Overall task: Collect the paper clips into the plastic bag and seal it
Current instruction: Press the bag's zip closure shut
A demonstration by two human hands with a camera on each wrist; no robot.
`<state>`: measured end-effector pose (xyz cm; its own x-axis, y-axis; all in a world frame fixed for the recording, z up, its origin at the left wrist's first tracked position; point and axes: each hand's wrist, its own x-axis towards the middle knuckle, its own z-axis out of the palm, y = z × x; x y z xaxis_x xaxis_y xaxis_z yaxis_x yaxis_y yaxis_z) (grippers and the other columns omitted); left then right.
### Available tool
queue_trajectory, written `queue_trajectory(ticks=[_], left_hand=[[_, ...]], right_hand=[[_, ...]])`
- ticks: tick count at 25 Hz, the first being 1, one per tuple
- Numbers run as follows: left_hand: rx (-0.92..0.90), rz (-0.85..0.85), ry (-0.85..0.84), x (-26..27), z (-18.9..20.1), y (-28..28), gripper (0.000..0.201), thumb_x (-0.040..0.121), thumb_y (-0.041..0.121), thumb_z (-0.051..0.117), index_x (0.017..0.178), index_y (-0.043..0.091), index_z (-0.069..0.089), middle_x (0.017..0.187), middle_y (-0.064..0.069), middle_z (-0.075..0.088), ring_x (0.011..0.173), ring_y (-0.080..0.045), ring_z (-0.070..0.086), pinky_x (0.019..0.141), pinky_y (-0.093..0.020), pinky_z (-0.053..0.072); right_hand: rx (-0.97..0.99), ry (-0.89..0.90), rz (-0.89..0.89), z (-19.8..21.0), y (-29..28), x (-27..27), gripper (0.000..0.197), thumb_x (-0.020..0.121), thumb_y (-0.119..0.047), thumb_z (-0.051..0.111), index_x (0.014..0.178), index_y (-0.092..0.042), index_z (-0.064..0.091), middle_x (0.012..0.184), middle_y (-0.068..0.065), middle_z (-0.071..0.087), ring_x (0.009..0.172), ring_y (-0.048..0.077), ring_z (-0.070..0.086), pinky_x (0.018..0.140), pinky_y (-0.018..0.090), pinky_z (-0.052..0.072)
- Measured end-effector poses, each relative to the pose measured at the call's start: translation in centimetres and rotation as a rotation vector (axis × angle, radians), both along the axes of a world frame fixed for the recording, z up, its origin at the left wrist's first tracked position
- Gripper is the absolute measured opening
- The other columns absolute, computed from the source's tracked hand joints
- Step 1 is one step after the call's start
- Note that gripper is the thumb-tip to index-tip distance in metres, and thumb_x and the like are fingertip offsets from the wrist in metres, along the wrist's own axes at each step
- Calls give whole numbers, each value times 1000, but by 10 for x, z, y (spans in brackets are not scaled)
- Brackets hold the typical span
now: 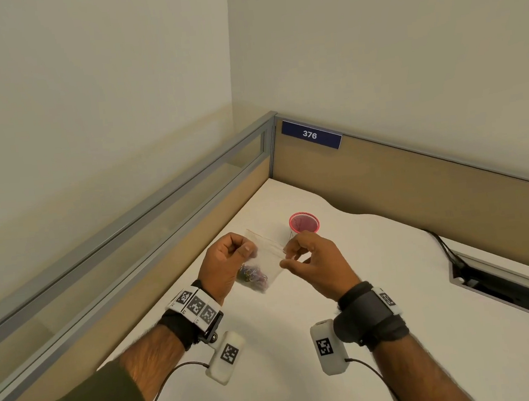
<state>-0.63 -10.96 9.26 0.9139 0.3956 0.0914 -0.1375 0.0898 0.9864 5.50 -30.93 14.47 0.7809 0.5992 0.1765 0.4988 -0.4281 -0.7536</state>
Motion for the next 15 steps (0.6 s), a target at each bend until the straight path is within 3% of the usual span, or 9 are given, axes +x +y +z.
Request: queue_trajectory(ticks=[3,6,12,15], left_hand=[[-36,-11,-25,2,1,3,6,94,6,61,89,6,64,79,-5,73,80,-19,69,83,-32,57],[-51,-41,-41,6,1,10,7,96,6,58,90,5,62,80,-6,74,79,-19,70,78,-28,56],[-117,-92,-72,16,1,27,11,98,6,55,89,10,62,82,-4,76,82,-19,72,83,-30,58],[-109,-98,-63,21,4,40,13,98,4,54,89,10,61,80,-1,76,82,-17,72,80,-24,57]], right_hand=[[147,111,-84,-3,9,1,9,86,-14,69,87,-12,61,80,-1,68,71,13,63,68,24,57],[356,331,-165,-1,19,1,18,85,-2,67,99,-10,60,79,13,70,66,19,66,66,30,59],[463,472,-308,-6,38,4,7,84,-2,68,91,-1,70,84,16,72,67,20,65,67,30,59],[463,534,-348,-6,50,5,8,86,-3,66,91,-1,70,84,15,72,70,22,64,72,33,59]])
